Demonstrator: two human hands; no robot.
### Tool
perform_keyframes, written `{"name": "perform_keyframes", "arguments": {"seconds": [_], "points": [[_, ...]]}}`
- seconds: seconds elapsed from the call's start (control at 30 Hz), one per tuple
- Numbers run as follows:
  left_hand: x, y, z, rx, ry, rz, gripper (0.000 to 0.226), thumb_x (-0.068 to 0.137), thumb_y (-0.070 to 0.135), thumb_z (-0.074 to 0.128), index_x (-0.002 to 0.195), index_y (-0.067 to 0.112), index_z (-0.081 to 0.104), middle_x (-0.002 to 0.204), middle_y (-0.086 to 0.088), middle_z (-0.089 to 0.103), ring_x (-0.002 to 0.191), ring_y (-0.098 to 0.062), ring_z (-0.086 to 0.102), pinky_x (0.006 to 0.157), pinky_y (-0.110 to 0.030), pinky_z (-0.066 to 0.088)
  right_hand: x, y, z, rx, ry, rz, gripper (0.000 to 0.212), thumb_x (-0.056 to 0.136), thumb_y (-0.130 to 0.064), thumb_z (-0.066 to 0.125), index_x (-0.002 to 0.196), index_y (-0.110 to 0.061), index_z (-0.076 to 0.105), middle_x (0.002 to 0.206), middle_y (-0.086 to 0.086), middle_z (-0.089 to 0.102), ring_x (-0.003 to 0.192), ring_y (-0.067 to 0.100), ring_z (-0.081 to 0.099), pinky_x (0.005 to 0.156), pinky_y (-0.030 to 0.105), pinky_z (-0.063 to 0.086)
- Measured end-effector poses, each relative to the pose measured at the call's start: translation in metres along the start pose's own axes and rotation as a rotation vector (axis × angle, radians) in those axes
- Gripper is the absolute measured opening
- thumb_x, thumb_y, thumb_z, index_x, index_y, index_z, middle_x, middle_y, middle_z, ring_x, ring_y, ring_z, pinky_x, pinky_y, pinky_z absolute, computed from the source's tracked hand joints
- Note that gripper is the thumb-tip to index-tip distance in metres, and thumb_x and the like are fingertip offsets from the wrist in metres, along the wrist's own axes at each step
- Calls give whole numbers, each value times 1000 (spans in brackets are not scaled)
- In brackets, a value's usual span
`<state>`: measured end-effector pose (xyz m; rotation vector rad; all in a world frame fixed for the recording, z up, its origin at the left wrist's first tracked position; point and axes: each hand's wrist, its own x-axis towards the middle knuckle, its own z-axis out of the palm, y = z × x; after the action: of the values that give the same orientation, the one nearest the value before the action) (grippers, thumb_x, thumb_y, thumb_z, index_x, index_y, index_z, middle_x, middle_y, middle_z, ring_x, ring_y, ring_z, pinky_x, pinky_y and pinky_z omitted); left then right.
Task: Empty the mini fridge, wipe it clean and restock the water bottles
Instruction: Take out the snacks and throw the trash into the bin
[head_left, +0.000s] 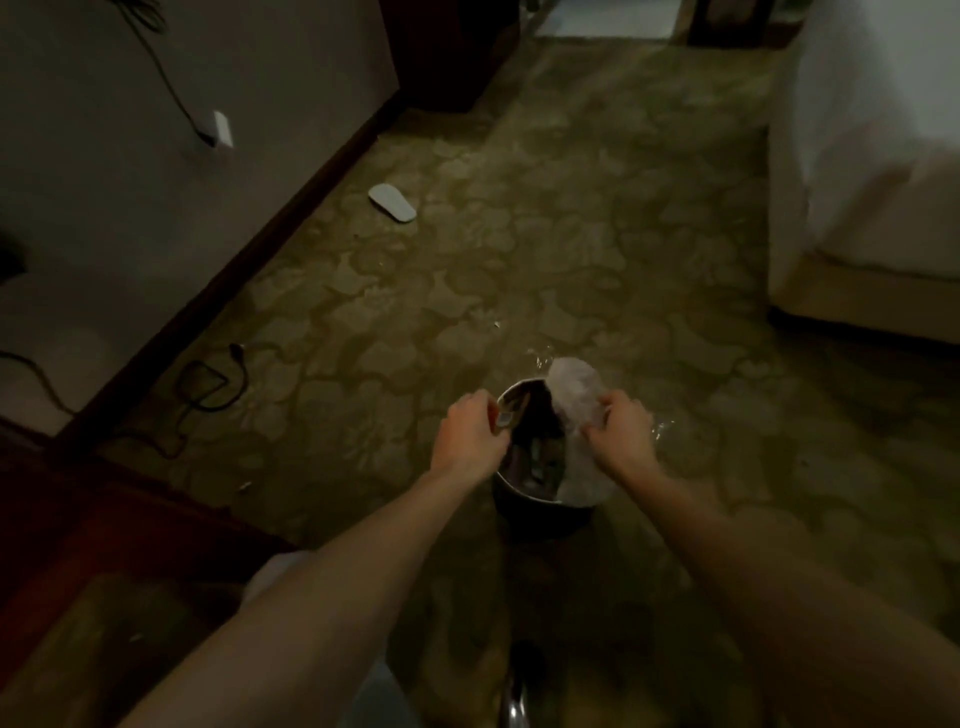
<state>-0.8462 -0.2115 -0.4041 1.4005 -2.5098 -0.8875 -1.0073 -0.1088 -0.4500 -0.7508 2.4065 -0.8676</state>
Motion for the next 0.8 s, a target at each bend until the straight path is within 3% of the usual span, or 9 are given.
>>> {"name": "perform_keyframes", "arguments": {"seconds": [0.1,0.2,0.3,0.37,0.53,0.67,0.8], "points": [[21,0,23,-33,-58,-24,19,85,18,71,100,18,59,102,1,59,92,-14,59,77,-29,53,18,15,18,75,-4,45,36,86,-19,67,119,-14,53,129,13,54,119,29,52,97,50,49],[37,0,43,-65,-153,-57,42,85,20,74,123,17,57,120,-2,60,112,-19,59,93,-31,52,31,23,28,73,-16,26,46,80,-29,74,121,-16,56,126,6,58,119,27,53,96,50,50],[41,-6,56,-34,-219,-62,72,85,18,75,147,16,38,144,-5,49,133,-23,47,107,-37,44,35,29,35,48,-33,4,54,83,-26,72,132,-16,49,133,5,54,123,23,51,99,47,49],[38,-13,59,-13,-259,-70,83,84,18,75,152,18,28,151,-6,40,139,-25,40,111,-43,41,31,32,38,22,-60,-11,47,87,-19,67,131,-16,50,130,4,55,121,22,52,97,42,50],[25,-27,39,-57,-226,-38,78,81,19,76,148,24,37,144,-1,50,134,-22,47,106,-45,46,15,21,41,-50,-97,-30,28,91,-18,61,118,-9,59,110,6,65,101,22,61,85,39,53],[11,-32,5,-25,-155,-10,71,87,19,72,148,19,36,149,-5,45,138,-22,41,110,-39,37,-3,-11,39,-116,-142,-108,47,91,-23,62,135,-11,51,127,8,59,112,24,58,92,35,48],[-15,-31,-40,51,-46,45,68,91,25,66,151,18,34,152,-5,41,139,-22,38,113,-36,33,-29,-58,27,-190,-165,-251,47,93,-24,60,138,-18,49,133,4,57,112,19,57,90,30,46]]}}
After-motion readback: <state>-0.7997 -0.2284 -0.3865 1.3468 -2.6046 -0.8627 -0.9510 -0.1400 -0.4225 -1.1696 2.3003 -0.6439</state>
